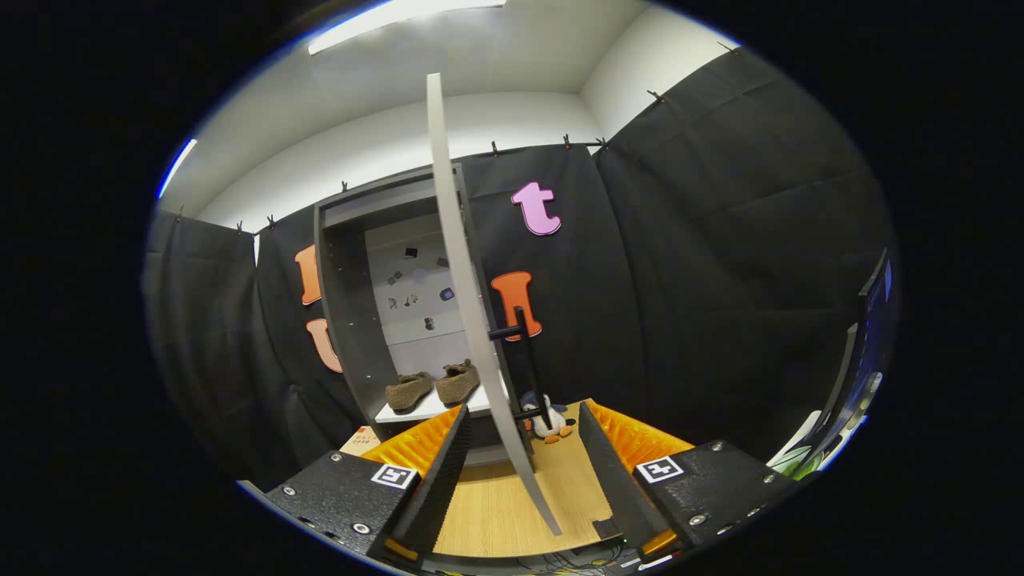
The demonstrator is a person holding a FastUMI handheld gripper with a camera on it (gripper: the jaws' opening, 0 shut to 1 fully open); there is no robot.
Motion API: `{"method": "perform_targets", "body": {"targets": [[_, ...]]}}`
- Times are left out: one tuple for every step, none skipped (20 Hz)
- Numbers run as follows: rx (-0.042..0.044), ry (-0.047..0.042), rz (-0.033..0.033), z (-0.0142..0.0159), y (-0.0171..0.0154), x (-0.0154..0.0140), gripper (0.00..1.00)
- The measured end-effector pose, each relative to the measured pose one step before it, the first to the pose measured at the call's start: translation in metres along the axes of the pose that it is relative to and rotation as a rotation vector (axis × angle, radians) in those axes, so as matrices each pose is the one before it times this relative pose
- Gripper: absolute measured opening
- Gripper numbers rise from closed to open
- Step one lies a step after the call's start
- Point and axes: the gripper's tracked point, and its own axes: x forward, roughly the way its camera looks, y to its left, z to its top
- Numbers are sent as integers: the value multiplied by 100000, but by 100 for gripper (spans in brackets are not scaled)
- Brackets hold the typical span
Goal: Open the shoe cabinet door, grab the shoes and put them into the shoe cabinet, then close the shoe cabinet door.
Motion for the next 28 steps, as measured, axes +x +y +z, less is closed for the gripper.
{"method": "perform_targets", "body": {"targets": [[321,-17,205,-73,-512,499,85],[185,134,385,35,-548,422,86],[200,-459,897,90,-204,438,86],[-72,-223,725,-3,-348,516,87],[74,414,476,-111,-327,652,87],[146,612,332,-161,-410,473,87],[257,439,720,-94,-52,562,88],[255,407,819,-102,14,473,88],[102,508,482,-103,91,982,88],[-470,-146,913,30,42,331,89],[-527,6,566,139,-18,423,89],[-308,-30,840,94,126,379,89],[-44,396,606,59,21,331,89],[-308,-211,256,175,-14,408,89],[-573,368,36,90,-100,320,89],[-375,-214,3,96,-150,179,90],[-125,-393,316,154,-91,154,90],[258,433,607,-7,102,57,90],[910,625,680,-129,141,-57,90],[524,461,581,-88,70,76,90],[-169,-203,479,47,191,41,90],[-989,-165,324,-28,17,-10,90],[-936,-106,34,-22,199,-3,90],[-1044,94,61,20,24,119,90],[-676,31,-12,19,42,-33,89],[-525,226,74,109,156,-16,89],[-500,-177,389,-37,97,-57,88],[-248,67,324,39,143,25,88]]}}
